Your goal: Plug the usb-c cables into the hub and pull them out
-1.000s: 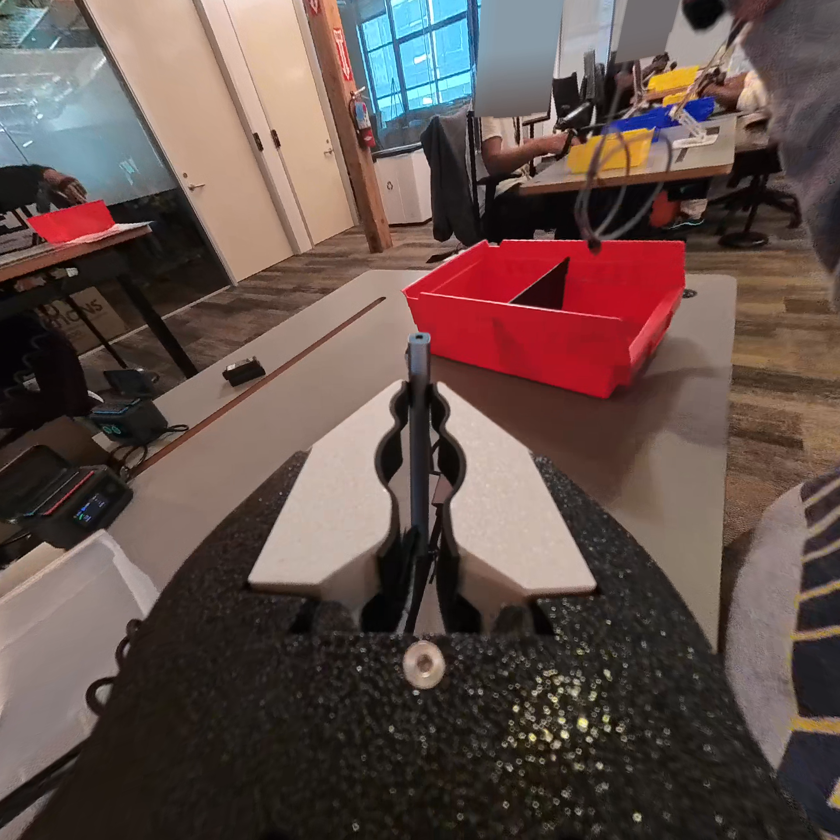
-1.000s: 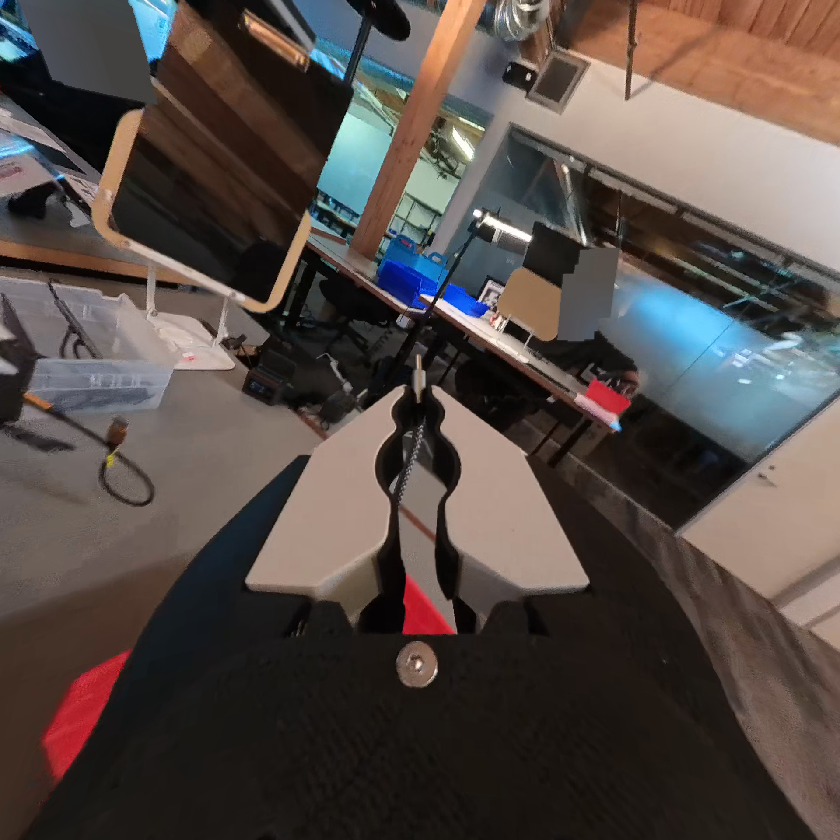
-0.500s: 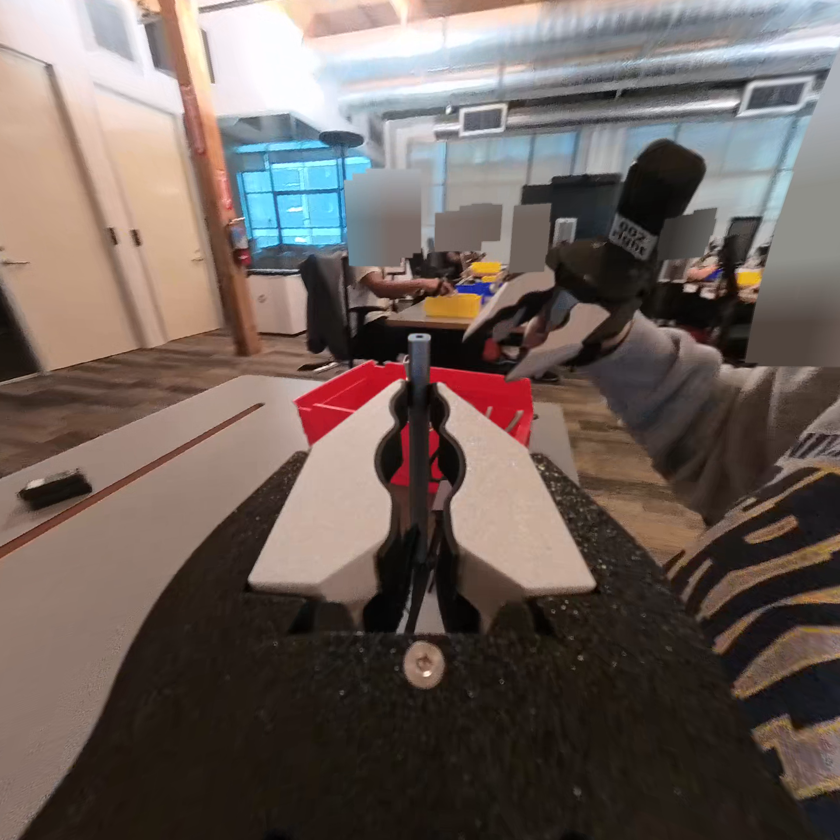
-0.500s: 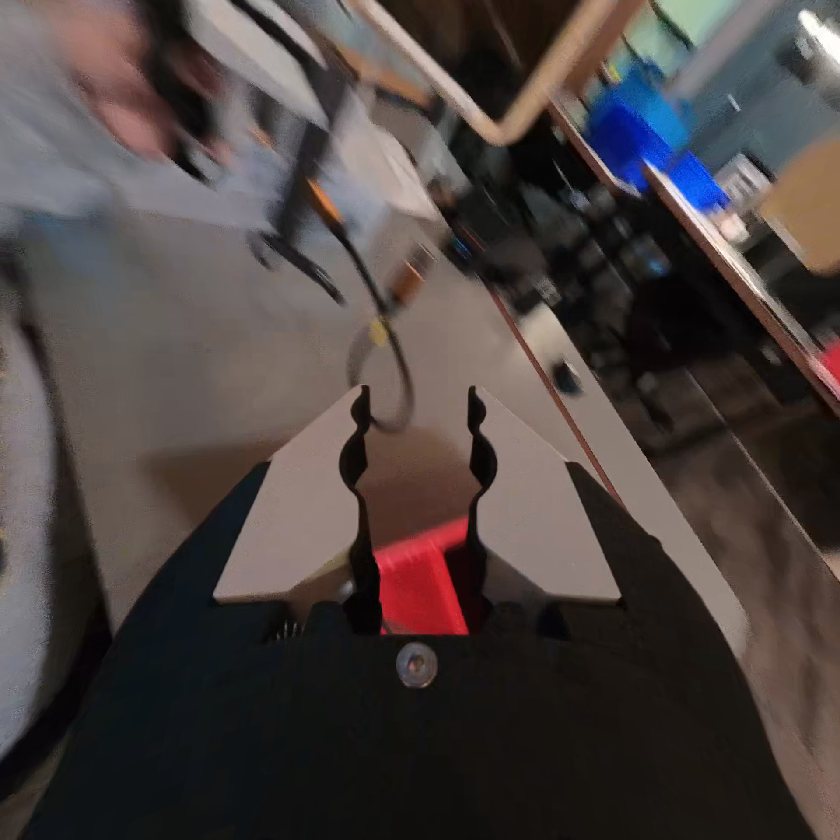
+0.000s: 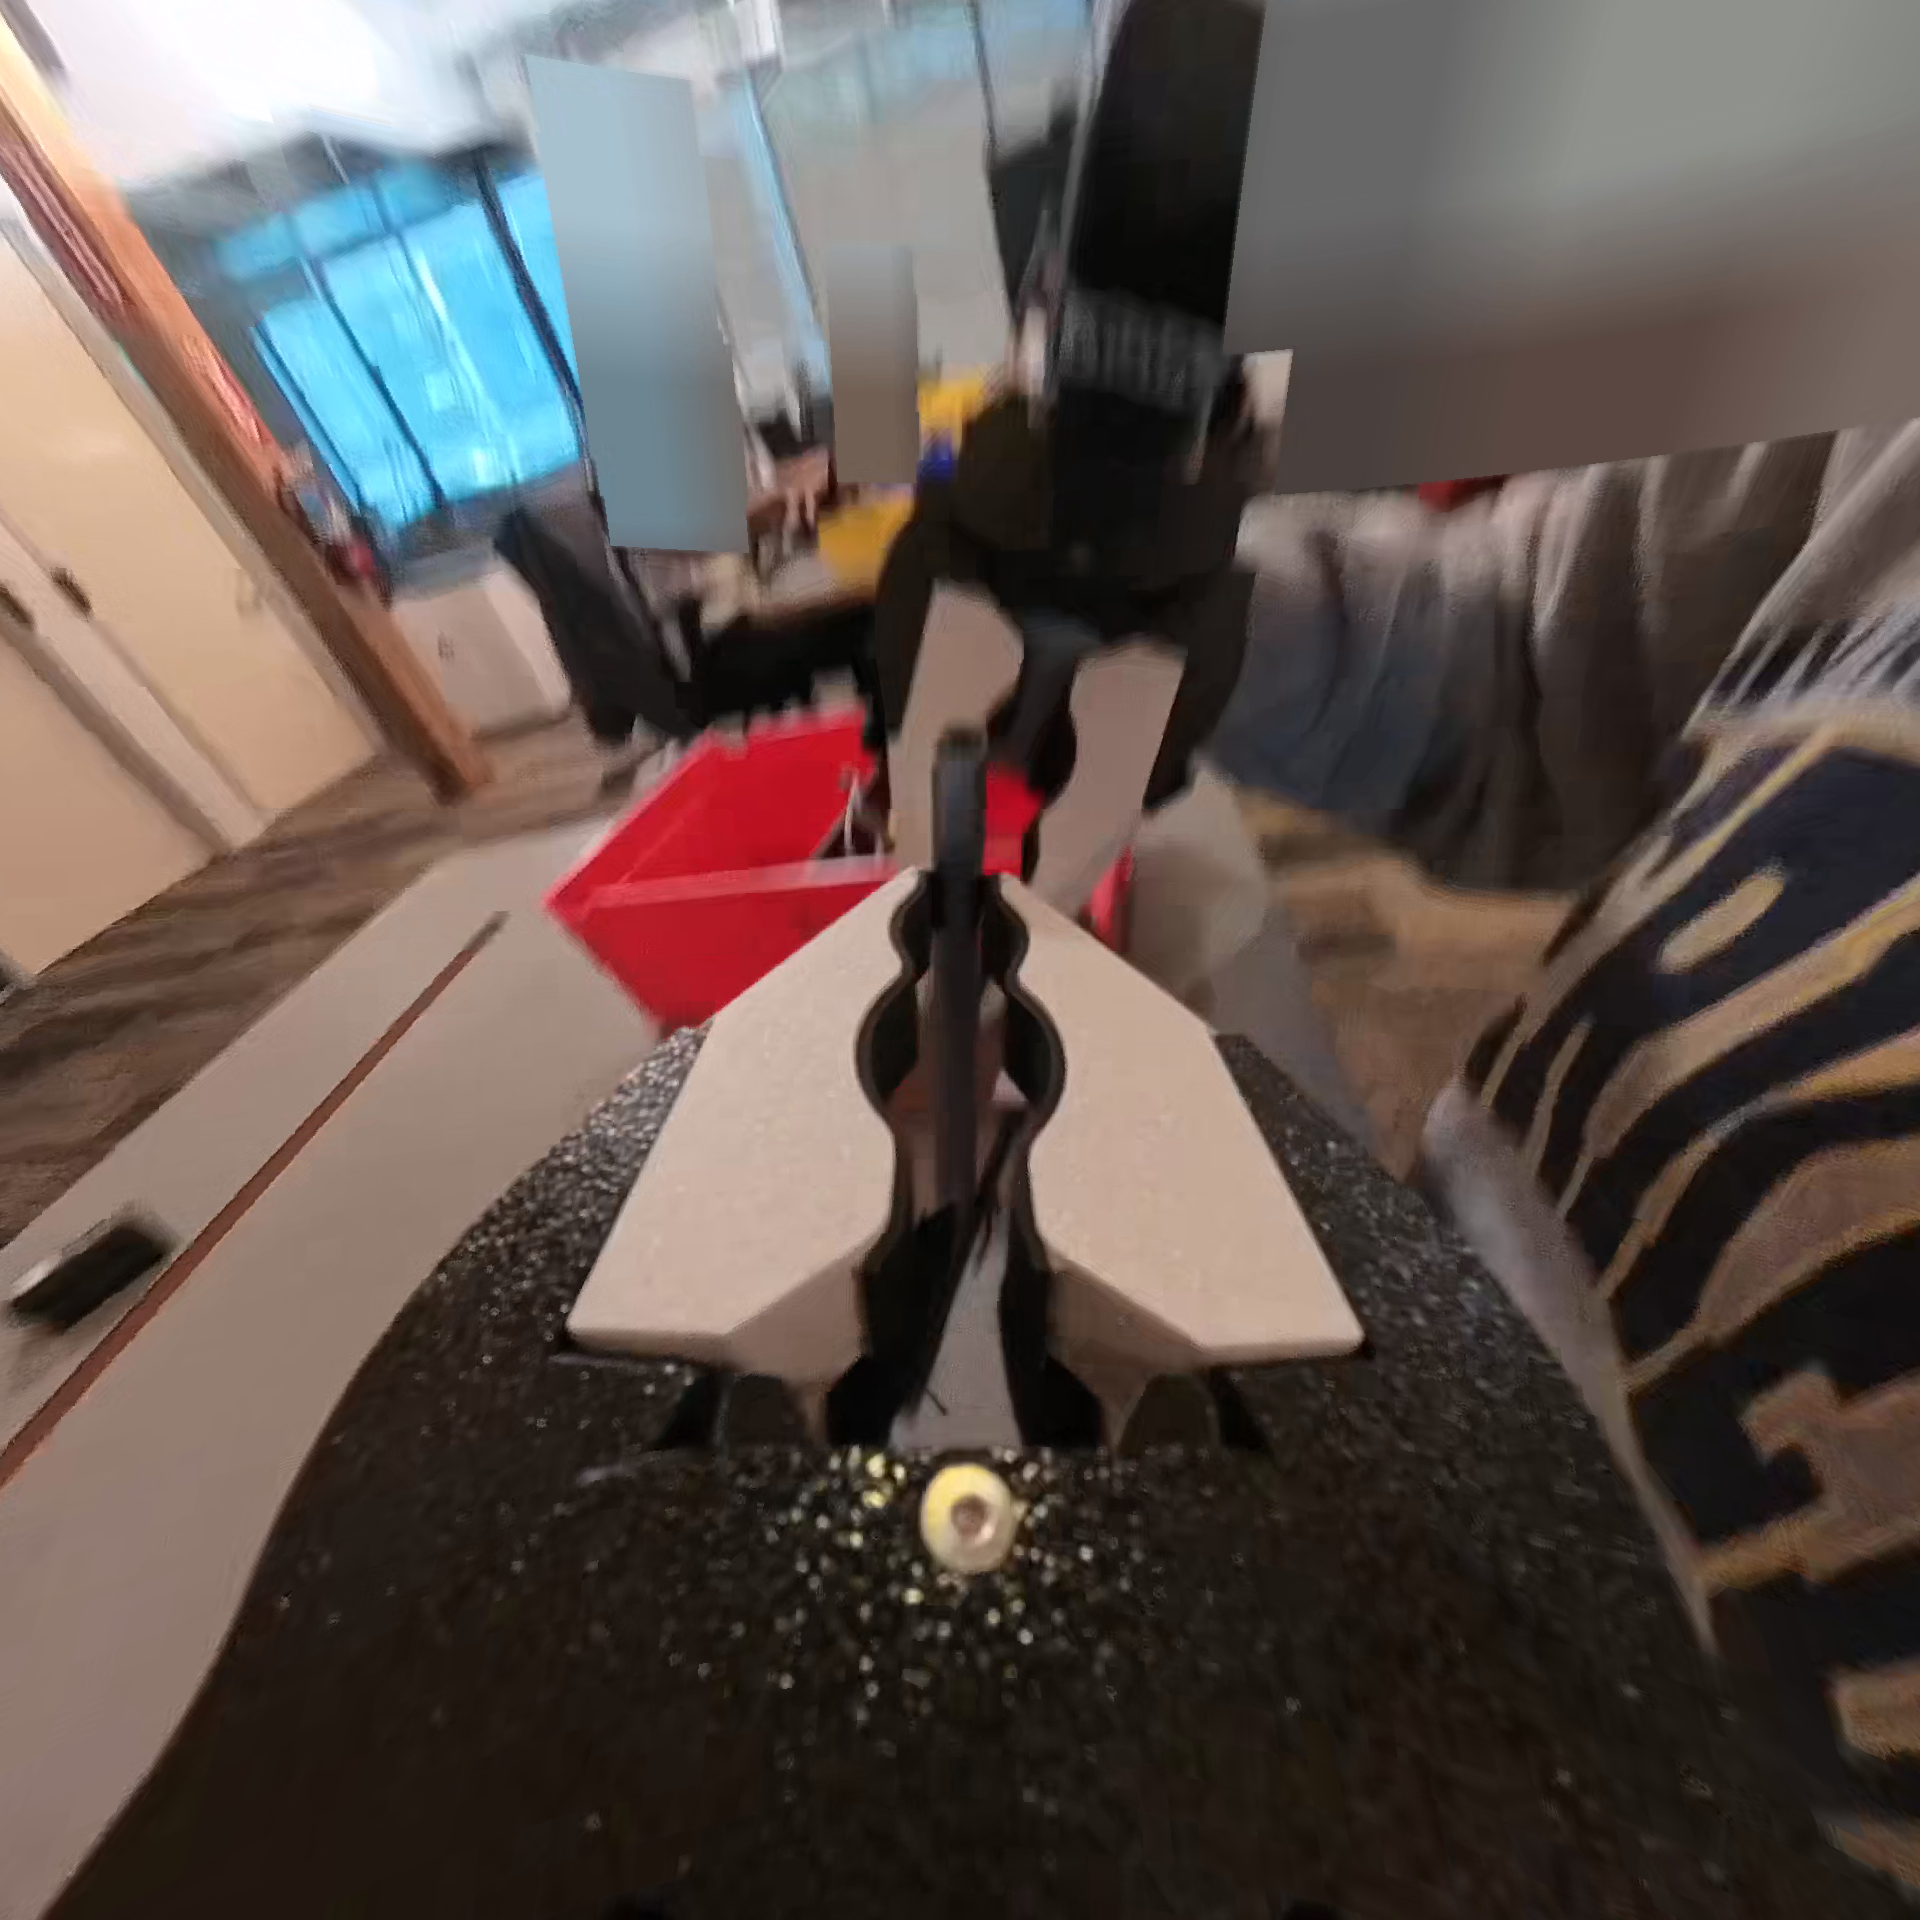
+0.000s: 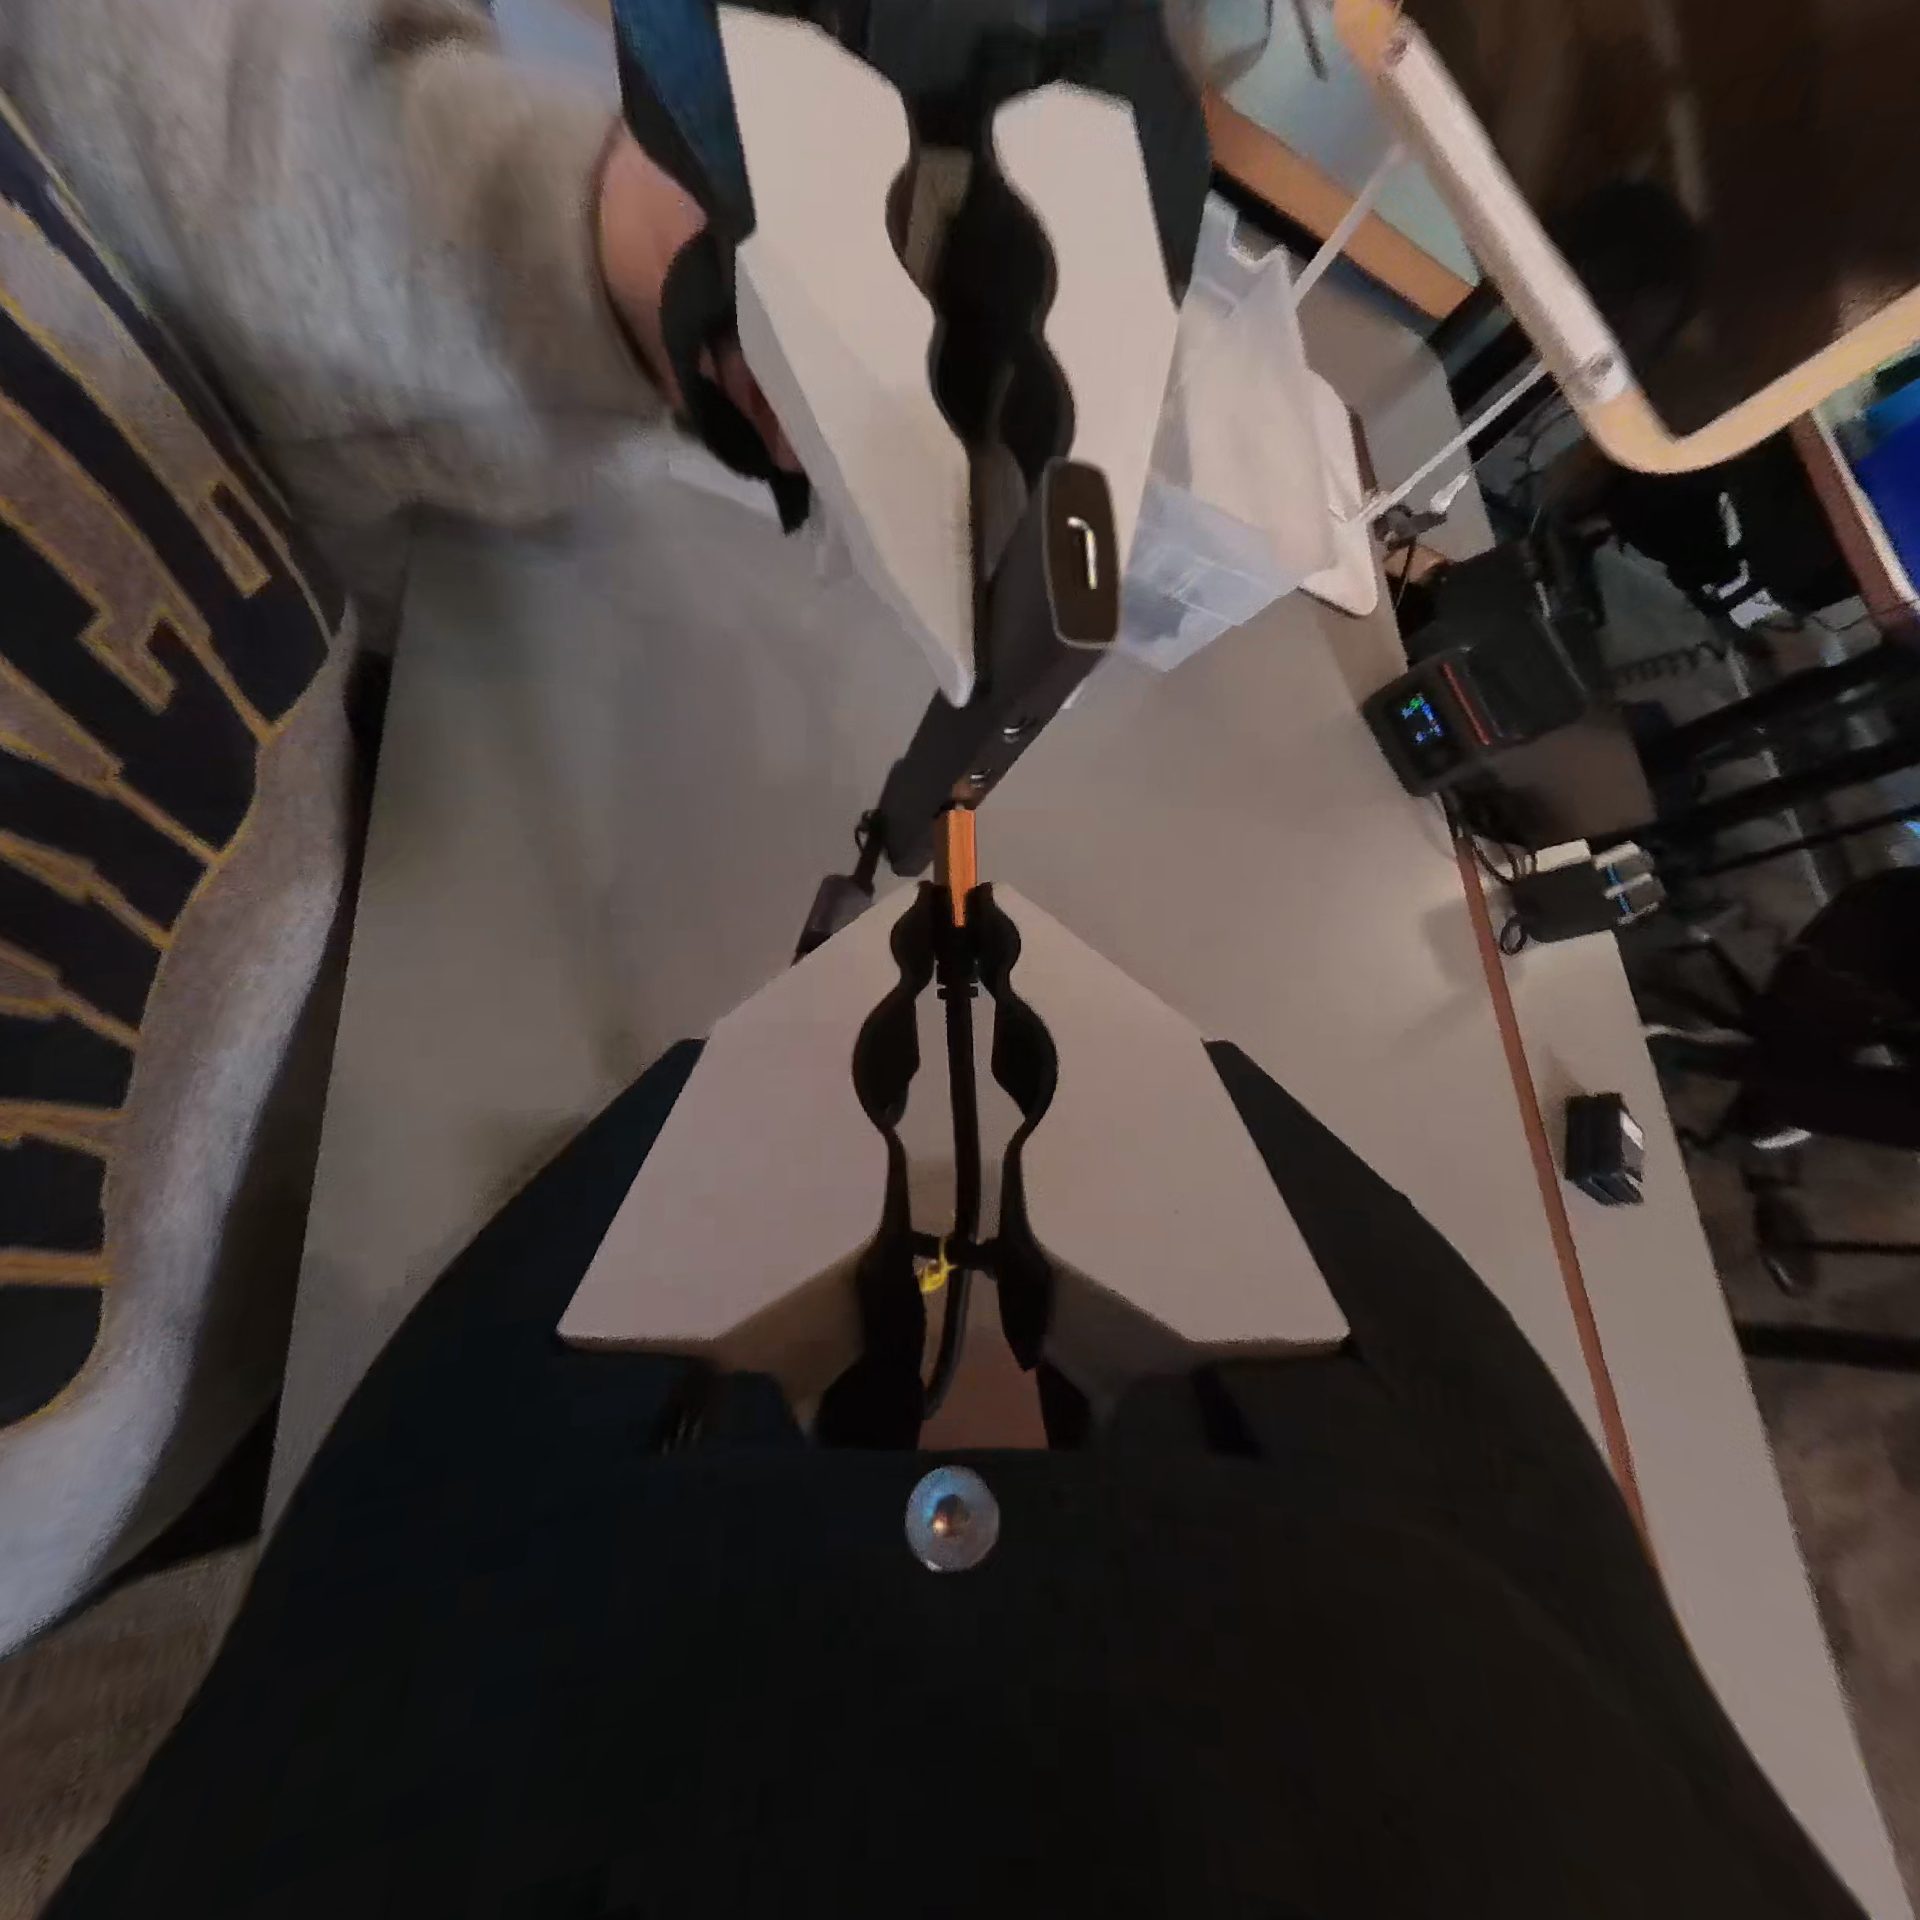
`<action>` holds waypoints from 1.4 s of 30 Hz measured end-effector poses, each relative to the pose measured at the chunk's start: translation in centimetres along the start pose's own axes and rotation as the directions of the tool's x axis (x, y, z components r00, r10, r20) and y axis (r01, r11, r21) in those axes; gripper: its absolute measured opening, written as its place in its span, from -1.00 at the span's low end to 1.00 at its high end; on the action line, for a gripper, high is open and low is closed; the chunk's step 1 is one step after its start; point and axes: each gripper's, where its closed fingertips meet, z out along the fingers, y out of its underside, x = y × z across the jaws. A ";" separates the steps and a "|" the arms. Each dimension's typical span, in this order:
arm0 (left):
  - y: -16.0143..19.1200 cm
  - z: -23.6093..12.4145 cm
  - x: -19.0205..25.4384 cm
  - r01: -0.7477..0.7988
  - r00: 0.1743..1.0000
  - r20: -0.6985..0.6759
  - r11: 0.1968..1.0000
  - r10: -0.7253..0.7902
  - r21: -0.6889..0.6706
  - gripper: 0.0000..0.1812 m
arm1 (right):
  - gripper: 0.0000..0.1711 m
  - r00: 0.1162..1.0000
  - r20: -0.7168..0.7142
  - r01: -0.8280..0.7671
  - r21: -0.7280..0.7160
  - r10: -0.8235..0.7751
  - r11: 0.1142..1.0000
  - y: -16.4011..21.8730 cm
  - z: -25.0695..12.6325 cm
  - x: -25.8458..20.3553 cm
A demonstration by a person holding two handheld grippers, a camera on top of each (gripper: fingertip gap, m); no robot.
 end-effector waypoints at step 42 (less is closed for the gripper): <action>2.5 -2.4 -1.6 0.152 0.965 0.228 0.985 -0.129 -0.086 -0.93 | -0.48 0.831 -0.461 -0.338 0.026 0.311 0.941 10.7 -15.6 7.0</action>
